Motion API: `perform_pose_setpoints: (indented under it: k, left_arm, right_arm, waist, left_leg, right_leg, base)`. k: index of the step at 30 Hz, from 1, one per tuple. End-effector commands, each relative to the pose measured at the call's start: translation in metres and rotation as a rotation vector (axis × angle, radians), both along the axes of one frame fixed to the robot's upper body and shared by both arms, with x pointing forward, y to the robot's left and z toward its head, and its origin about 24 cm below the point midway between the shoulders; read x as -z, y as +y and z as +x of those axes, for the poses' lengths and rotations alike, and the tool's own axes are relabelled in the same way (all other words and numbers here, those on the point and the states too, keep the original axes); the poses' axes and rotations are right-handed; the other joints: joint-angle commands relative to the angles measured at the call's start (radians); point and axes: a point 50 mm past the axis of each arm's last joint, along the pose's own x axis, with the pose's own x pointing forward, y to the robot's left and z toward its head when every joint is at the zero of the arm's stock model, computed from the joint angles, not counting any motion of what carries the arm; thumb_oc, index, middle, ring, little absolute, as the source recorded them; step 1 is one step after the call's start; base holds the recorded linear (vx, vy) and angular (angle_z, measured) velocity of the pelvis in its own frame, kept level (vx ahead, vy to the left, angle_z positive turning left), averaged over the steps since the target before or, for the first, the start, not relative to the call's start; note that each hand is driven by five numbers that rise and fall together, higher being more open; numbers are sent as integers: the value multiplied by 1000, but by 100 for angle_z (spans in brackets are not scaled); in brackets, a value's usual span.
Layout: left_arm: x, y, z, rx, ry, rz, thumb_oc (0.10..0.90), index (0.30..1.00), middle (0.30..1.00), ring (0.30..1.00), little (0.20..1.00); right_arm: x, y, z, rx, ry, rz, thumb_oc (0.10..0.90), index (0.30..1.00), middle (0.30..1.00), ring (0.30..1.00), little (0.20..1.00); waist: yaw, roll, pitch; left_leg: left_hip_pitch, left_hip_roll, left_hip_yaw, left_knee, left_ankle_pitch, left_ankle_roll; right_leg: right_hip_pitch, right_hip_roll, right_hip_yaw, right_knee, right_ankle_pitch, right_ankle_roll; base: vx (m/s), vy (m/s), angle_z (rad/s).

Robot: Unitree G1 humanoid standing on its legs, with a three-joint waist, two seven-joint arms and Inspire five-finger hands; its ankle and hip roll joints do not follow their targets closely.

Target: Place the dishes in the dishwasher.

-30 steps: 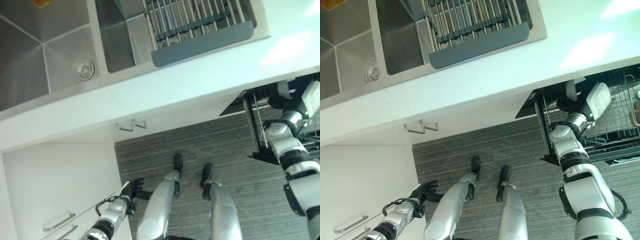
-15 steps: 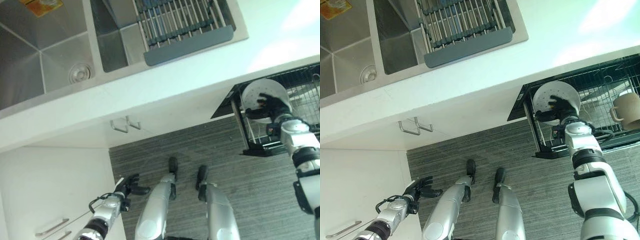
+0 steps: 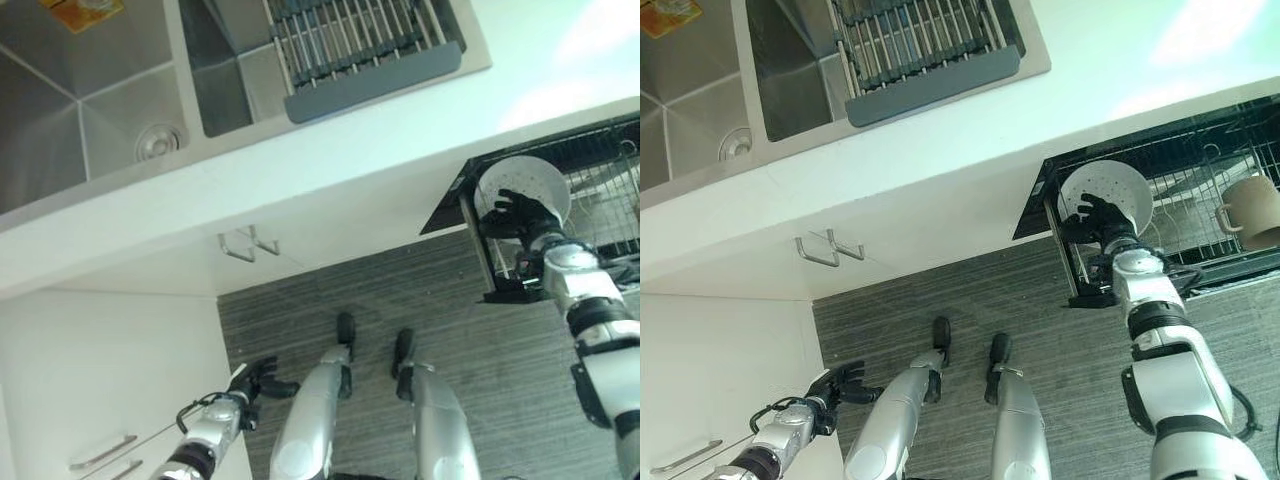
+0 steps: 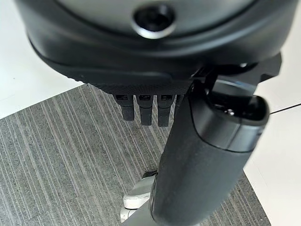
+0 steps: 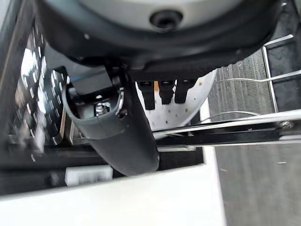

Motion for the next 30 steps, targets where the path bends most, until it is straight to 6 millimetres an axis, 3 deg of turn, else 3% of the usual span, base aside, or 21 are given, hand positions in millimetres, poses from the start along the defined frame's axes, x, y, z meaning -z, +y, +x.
perform_pose_setpoints:
  k: [1, 6, 9, 17, 20, 27, 30]
  left_arm:
    - [14, -4, -22, -22, 42, 19, 800, 900, 900, 900, 900]
    - [21, -9, -33, -82, 45, -11, 800, 900, 900, 900, 900]
    - [27, -13, -39, -133, 53, -36, 800, 900, 900, 900, 900]
    - [33, -11, -51, -169, 75, -33, 800, 900, 900, 900, 900]
    - [38, -7, -64, -196, 104, -15, 800, 900, 900, 900, 900]
    - [47, 2, -92, -250, 168, -3, 800, 900, 900, 900, 900]
    - [50, 5, -104, -264, 197, 1, 800, 900, 900, 900, 900]
  right_arm:
    - [31, 6, -12, 129, -14, 10, 800, 900, 900, 900, 900]
    - [-8, 9, -27, 348, -410, -54, 800, 900, 900, 900, 900]
    - [-36, 15, -54, 505, -713, -101, 800, 900, 900, 900, 900]
    - [-54, 27, -90, 482, -1002, -88, 800, 900, 900, 900, 900]
    - [-57, 30, -116, 486, -1128, -117, 800, 900, 900, 900, 900]
    - [-59, 11, -154, 614, -1283, -186, 800, 900, 900, 900, 900]
    - [-59, 0, -172, 765, -1350, -262, 800, 900, 900, 900, 900]
  waist:
    - [13, 9, -11]
    - [-28, 3, -11]
    - [-69, -7, -11]
    - [-107, -28, -11]
    - [-126, -46, -16]
    - [-156, -72, -80]
    - [-172, -81, -103]
  left_leg:
    - [-12, 19, -42, 112, -170, -32]
    - [2, 26, -31, 112, -180, -31]
    - [23, 30, -20, 112, -187, -29]
    - [87, 34, -5, 112, -202, -26]
    - [144, 36, 8, 112, -222, -23]
    - [215, 37, 34, 112, -254, -21]
    - [241, 38, 44, 112, -261, -17]
  right_leg:
    - [31, -53, 11, -110, 44, 104]
    - [36, -38, 37, -110, 40, 101]
    - [48, -23, 63, -110, 36, 98]
    - [106, -11, 82, -110, 20, 89]
    - [159, -7, 90, -110, 2, 89]
    - [223, -5, 104, -110, -29, 87]
    - [244, 1, 113, -110, -34, 84]
  base:
    - [37, 44, -3]
    - [30, 46, -7]
    - [38, 47, -10]
    - [9, -5, -12]
    - [29, -48, -5]
    - [37, -31, -12]
    - [64, -49, -8]
